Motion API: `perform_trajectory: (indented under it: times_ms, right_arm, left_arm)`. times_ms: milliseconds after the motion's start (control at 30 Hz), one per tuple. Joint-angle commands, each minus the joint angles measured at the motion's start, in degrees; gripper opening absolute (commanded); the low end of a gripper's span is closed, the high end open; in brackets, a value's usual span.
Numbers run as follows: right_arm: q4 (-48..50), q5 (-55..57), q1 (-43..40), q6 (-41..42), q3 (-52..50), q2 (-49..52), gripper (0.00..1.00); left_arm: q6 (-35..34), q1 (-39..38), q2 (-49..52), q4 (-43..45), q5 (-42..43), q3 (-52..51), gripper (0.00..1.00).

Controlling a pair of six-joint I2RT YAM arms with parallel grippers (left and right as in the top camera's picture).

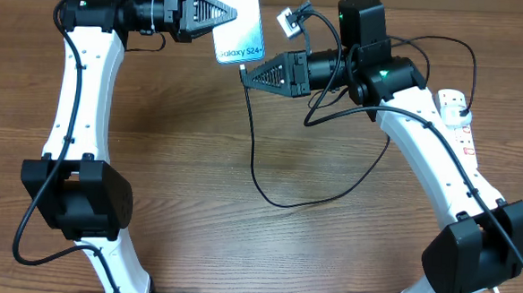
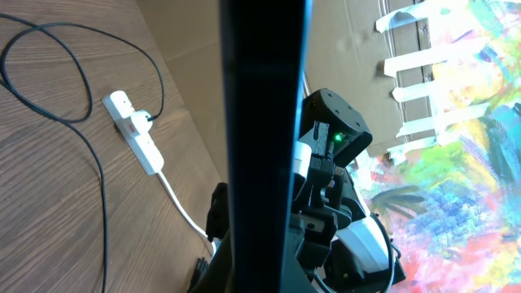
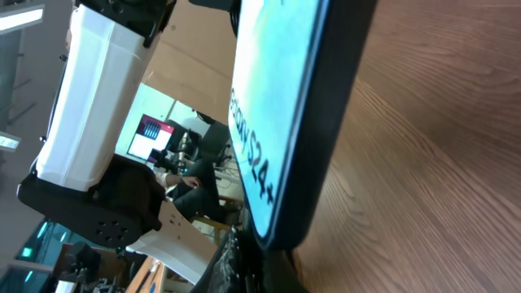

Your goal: Plug charger to phone and switch on socket

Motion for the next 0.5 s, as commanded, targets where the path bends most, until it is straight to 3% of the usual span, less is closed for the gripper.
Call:
perform_trajectory:
  times_ms: [0,467]
  right_arm:
    - [0.6,-0.2,-0.3,-0.2,0.8,-0.3,0.04]
    - [3.4,0.3,-0.3,2.6,0.8,-0.3,0.04]
  left_arm:
    - [-0.3,-0.4,-0.3,0.5,3.0,0.6,0.04]
    - [0.0,-0.5,-0.3,0.6,3.0,0.6,0.04]
